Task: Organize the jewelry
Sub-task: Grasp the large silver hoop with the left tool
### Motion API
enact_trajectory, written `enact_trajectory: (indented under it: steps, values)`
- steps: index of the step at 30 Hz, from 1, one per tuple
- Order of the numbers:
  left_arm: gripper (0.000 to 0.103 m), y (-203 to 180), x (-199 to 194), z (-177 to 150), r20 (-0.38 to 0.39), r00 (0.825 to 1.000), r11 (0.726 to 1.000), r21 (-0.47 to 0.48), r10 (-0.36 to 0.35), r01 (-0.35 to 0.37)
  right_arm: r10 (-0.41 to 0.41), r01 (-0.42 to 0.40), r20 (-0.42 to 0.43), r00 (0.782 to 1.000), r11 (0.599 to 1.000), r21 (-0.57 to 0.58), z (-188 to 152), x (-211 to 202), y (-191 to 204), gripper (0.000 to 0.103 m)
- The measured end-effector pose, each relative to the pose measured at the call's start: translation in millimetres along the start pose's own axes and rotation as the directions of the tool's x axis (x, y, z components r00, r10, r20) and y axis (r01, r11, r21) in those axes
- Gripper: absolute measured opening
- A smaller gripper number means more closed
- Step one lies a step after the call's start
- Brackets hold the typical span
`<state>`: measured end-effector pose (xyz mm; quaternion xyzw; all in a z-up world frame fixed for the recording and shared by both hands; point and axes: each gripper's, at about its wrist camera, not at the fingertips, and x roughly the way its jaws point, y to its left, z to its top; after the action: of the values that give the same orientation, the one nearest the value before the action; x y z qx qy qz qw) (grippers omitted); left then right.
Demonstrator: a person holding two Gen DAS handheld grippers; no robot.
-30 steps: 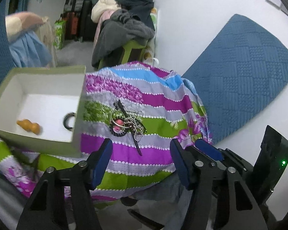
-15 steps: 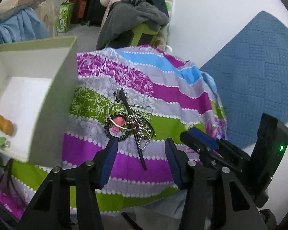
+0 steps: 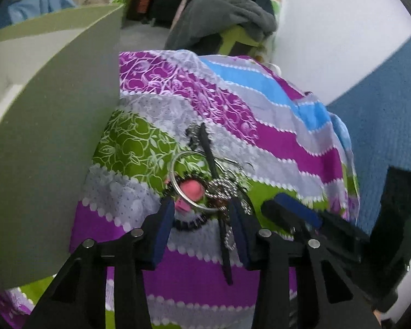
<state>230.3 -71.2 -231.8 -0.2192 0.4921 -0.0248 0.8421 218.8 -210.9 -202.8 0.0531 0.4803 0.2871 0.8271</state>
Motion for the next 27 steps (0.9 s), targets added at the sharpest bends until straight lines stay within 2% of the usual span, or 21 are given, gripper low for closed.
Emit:
enact_trajectory:
  steps: [2, 5, 10, 15, 20, 27]
  values:
    - [0.027, 5.5, 6.1, 2.5, -0.003, 1.000, 0.999, -0.036, 0.007, -0.008, 0.002, -0.003, -0.010, 1.000, 1.000, -0.004, -1.7, 2.2, 0.1, 0.023]
    - [0.025, 11.3, 12.7, 4.3, -0.011, 1.000, 0.997, -0.077, -0.021, 0.021, 0.011, -0.011, -0.016, 1.000, 1.000, 0.005, -1.8, 4.8, -1.5, 0.023]
    - [0.022, 10.0, 19.7, 4.6, -0.008, 1.000, 0.997, -0.081, -0.014, 0.014, 0.030, -0.030, -0.014, 0.999, 1.000, 0.008, -2.0, 4.9, -0.5, 0.023]
    - [0.012, 15.8, 19.3, 7.8, 0.008, 1.000, 0.994, -0.104, -0.030, 0.031, 0.050, -0.050, -0.021, 0.999, 0.999, 0.002, -1.9, 6.8, 3.5, 0.024]
    - [0.002, 6.8, 3.4, 13.7, 0.050, 0.998, 0.998, -0.045, -0.038, 0.041, 0.068, -0.068, -0.028, 0.997, 0.998, -0.009, -1.4, 9.6, 8.5, 0.024]
    - [0.002, -9.6, -12.5, 15.1, 0.054, 0.998, 0.999, 0.047, -0.025, 0.023, 0.082, -0.083, -0.039, 0.996, 0.996, -0.030, -0.2, 15.7, 18.7, 0.030]
